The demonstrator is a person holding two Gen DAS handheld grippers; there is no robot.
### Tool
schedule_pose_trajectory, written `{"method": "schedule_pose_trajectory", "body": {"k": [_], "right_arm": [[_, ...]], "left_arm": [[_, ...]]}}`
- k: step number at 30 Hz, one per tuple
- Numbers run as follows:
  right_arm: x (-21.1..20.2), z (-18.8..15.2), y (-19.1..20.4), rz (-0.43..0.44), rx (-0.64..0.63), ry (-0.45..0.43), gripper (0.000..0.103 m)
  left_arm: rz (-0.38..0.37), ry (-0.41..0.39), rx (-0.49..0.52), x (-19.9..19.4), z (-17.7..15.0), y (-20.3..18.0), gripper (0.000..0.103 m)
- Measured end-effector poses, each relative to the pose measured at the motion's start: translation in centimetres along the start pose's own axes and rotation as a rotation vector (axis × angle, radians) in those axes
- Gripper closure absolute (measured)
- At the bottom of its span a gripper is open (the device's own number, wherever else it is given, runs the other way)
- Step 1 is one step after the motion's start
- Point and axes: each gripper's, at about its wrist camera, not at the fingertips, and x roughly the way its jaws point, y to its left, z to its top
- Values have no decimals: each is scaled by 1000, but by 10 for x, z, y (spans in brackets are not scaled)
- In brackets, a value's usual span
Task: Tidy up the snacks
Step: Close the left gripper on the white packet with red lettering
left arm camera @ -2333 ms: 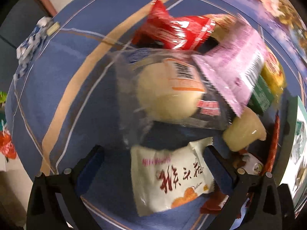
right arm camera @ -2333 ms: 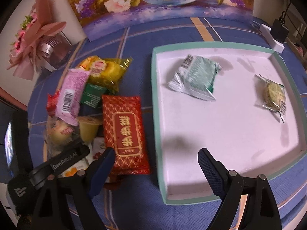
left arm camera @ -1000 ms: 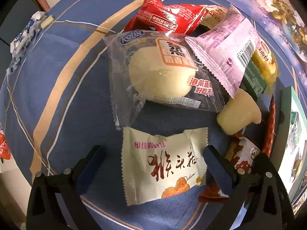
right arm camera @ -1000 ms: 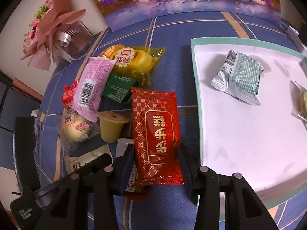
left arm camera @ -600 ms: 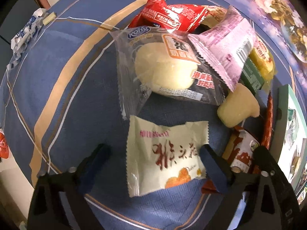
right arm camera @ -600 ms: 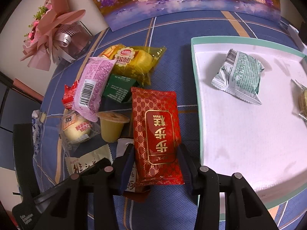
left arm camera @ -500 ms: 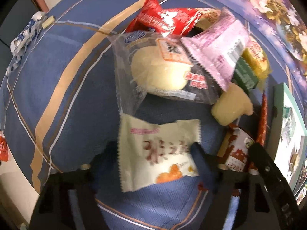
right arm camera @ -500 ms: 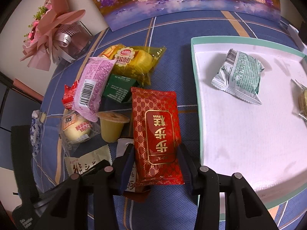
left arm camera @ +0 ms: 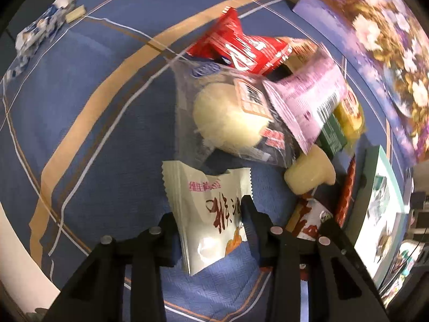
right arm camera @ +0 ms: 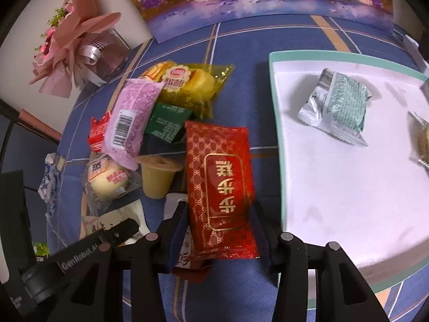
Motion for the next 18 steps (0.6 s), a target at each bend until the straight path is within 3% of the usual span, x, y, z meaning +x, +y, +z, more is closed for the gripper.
{"method": "schedule_pose_trajectory", "body": {"k": [10, 18], "right_arm": [[2, -6, 15, 85, -24, 35, 54], [-3, 2, 6, 18, 3, -6, 60]], "left_arm": [[-24, -24, -54, -31, 10, 20, 72], [-33, -20, -61, -26, 20, 27, 73]]}}
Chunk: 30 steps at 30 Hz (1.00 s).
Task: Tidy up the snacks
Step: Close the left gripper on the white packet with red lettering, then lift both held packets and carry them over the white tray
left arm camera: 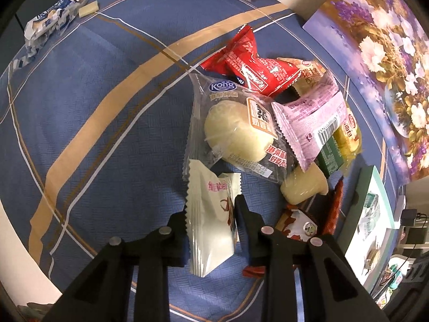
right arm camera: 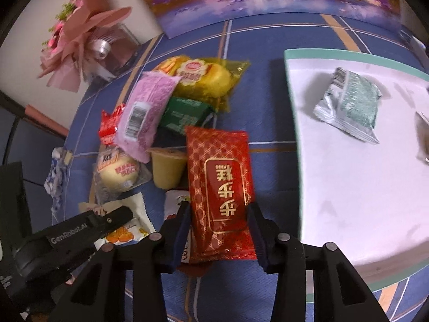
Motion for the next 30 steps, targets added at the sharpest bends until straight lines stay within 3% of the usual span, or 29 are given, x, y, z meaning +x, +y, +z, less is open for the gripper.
{"method": "schedule_pose_trajectory", "body": {"k": [4, 9, 14, 30], "right_arm": [[-7, 3, 2, -21, -18, -31, 60], [3, 3, -4, -39, -16, 8, 60], [5, 3, -4, -68, -31, 5, 53], [26, -5, 25, -211, -194, 2, 50]], "left_arm": [[1, -3, -1, 1, 0, -2, 73], [5, 1, -3, 6, 1, -4, 73], [5, 2, -5, 8, 1, -4, 73], [5, 11, -21, 14, 2, 0, 73]]}}
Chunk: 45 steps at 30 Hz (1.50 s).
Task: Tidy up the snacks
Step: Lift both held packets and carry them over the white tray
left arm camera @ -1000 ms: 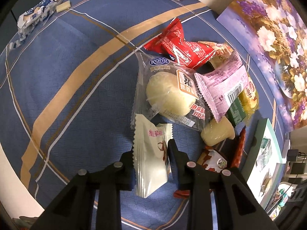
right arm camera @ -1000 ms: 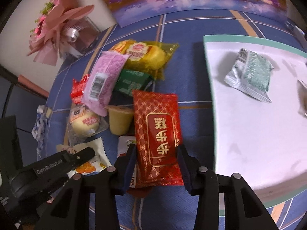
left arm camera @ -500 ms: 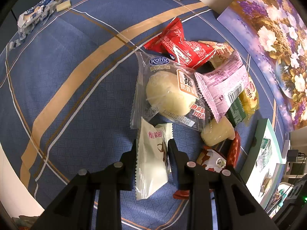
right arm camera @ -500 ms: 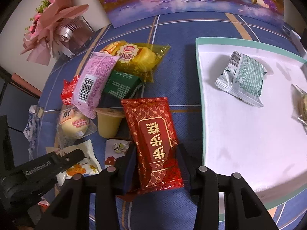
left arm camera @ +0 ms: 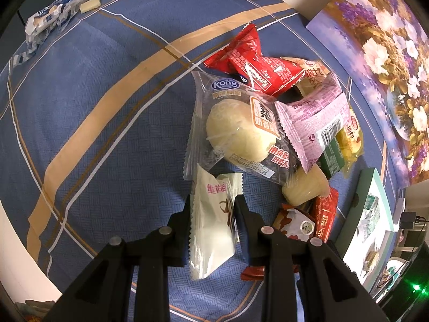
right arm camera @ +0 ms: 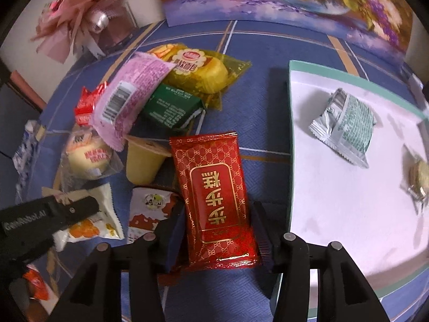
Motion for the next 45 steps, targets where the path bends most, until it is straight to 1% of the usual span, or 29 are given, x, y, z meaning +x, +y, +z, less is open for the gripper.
{"method": "schedule_pose_trajectory", "body": {"k": [7, 9, 11, 14, 21, 28, 32, 36, 41, 45], "right_arm": [[2, -1, 3, -1, -8, -3, 54], [2, 0, 2, 2, -3, -2, 54], [-2, 1, -3, 4, 4, 1, 55], [-13, 4, -4, 32, 18, -21, 55], [-36, 8, -6, 51, 29, -67, 55], [-44, 8, -17, 62, 61, -67, 55], [-43, 8, -19, 74, 69, -63, 55], [-52, 7, -18, 90, 75, -76, 55], [-56, 7, -24, 101, 97, -69, 55], [-62, 7, -36, 99, 132, -76, 55]], "left_arm": [[5, 6, -5, 4, 1, -2, 73], [-6, 7, -12, 4, 1, -1, 74], [-27, 2, -11, 2, 2, -2, 79], [-49, -9, 0, -3, 2, -5, 82], [-96, -23, -10, -10, 7, -5, 83], [-161, -44, -39, -24, 11, 3, 83], [-198, -67, -49, -32, 13, 7, 83], [-223, -100, -49, -44, 9, 6, 83], [-257, -147, -29, -62, 8, 0, 83], [-281, -166, -4, -68, 7, -10, 83]]}}
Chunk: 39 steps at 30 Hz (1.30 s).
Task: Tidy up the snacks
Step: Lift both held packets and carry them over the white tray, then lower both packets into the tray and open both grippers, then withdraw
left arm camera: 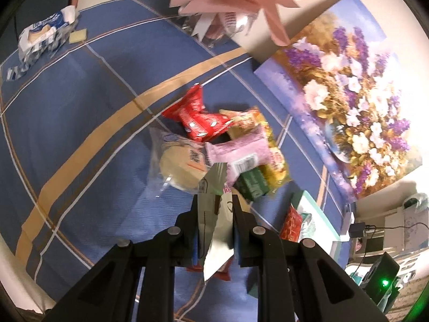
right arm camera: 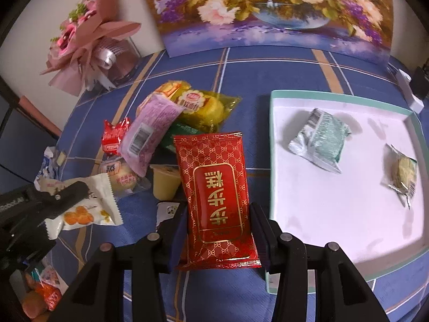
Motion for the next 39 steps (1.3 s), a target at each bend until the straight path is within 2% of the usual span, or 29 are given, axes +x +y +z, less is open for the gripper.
{"method": "schedule_pose_trajectory", "body": {"k": [5, 10, 14, 21, 27, 35, 39], "right_arm": [[-12, 6, -30, -62, 68, -29, 55], [-18, 6, -88, -190, 227, -32, 55], [-23, -1, -140, -228, 383, -18, 55], [-42, -15, -196, -330, 542, -34, 55], [-45, -22, -215, -351, 608, -27, 55], [-42, -21, -223, -321, 591, -12, 55], [-36, -21, -220, -314, 582, 14, 55]], "left_arm": [[-79, 31, 112, 7, -14, -38, 83], [-172, 140, 255, 31, -45, -88, 83], [-215, 205, 353, 49, -70, -124, 83], [-291, 289, 494, 73, -113, -169, 83], [-284, 319, 509, 95, -121, -175, 83], [-245, 393, 441, 121, -120, -160, 83], [-214, 404, 442, 126, -121, -159, 83]]}}
